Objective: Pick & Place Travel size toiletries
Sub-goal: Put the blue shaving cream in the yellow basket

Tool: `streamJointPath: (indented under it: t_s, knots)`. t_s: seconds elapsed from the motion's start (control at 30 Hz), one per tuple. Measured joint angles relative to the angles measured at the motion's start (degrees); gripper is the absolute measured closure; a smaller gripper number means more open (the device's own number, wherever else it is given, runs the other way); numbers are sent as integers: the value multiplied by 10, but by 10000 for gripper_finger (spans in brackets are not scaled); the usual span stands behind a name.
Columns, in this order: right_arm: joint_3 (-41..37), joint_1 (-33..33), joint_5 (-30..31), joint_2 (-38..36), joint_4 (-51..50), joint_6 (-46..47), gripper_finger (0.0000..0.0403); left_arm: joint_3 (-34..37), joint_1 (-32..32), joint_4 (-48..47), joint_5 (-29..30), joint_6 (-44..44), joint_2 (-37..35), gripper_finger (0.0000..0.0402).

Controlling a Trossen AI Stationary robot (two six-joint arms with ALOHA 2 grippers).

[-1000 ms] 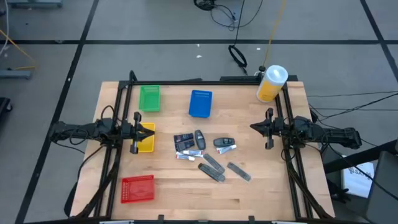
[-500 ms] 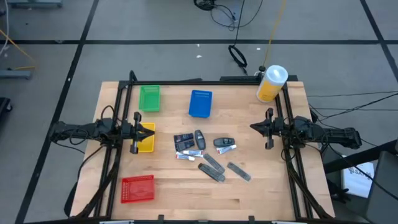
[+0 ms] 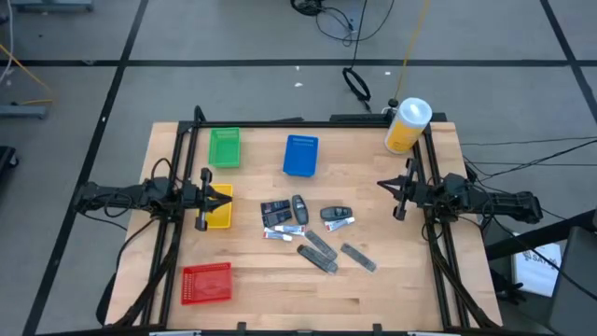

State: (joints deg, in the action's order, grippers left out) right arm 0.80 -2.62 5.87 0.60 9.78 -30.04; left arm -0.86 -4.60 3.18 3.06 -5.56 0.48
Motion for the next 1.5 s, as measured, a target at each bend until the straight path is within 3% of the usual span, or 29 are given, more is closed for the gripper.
streamJointPath:
  t_s: [0.07,0.23,0.43,0.57,0.63,0.77,0.9,1.17,1.33,1.5]
  knots:
    - [0,2,-1,0,0,58,399,0,0,0,0,0,0,380]
    - [0,2,0,0,3,308,399,0,0,0,0,0,0,380]
    - [0,3,-20,10,50,379,399,0,0,0,0,0,0,380]
    - [0,13,-128,45,58,385,399,0,0,0,0,0,0,380]
    - [0,26,-140,78,71,395,399,0,1,0,4,-16,0,380]
    - [0,59,-85,171,120,395,399,0,1,22,14,-58,0,380]
    - [0,78,-19,275,169,351,399,0,0,84,3,17,0,380]
    - [0,64,17,479,391,281,399,-1,1,158,26,53,10,380]
    - [1,46,17,599,531,262,399,0,1,239,29,40,107,380]
    - [34,26,16,710,560,263,399,-2,1,362,75,42,280,380]
